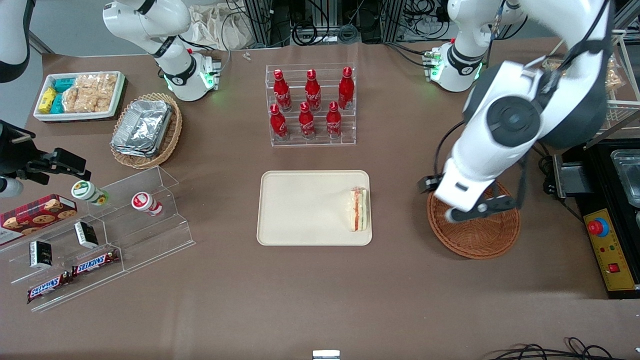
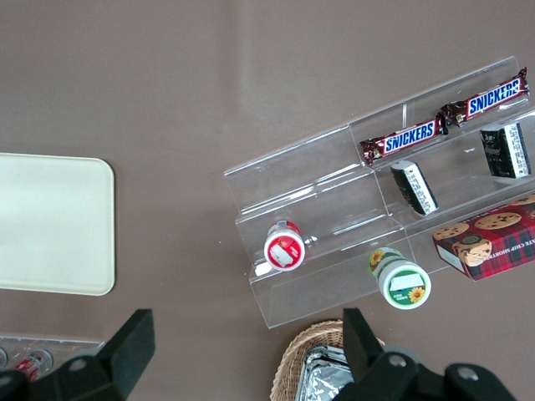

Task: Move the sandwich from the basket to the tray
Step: 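Lower the sandwich onto the tray, open the left gripper, lift away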

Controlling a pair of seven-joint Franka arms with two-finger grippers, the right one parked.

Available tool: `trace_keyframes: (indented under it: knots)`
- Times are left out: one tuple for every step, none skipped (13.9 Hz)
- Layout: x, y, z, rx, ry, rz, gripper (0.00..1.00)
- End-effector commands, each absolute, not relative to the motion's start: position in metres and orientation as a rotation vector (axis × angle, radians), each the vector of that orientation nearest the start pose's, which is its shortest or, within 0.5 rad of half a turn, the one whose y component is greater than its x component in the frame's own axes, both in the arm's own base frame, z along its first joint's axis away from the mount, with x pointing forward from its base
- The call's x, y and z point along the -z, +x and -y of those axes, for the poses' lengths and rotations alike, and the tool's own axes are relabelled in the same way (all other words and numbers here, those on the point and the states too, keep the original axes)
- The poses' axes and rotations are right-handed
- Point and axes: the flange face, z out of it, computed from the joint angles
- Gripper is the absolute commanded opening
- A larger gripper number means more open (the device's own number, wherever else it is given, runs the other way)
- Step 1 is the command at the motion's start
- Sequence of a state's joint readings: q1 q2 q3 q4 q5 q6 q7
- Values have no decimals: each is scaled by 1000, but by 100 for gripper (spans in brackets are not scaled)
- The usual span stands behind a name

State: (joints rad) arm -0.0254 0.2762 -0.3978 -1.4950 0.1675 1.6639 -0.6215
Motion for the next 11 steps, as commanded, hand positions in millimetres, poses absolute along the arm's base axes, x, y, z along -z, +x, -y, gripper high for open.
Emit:
trace_keyframes:
  knots:
    - [-539, 546, 170, 18, -3047, 240, 100]
    - [-543, 537, 152, 32, -3050, 202, 100]
    - [-545, 529, 137, 29, -3055, 159, 100]
    - [-545, 525, 126, 19, -3056, 123, 100]
    - [-548, 524, 110, 8, -3052, 101, 100]
    - [-548, 524, 101, -12, -3049, 65, 100]
    - [-550, 524, 91, -33, -3047, 66, 100]
    - [-551, 526, 82, -37, -3047, 92, 100]
    - [-557, 531, 71, -27, -3053, 132, 100]
    - [-559, 537, 62, -59, -3076, 155, 100]
    - [-566, 543, 58, -56, -3090, 122, 100]
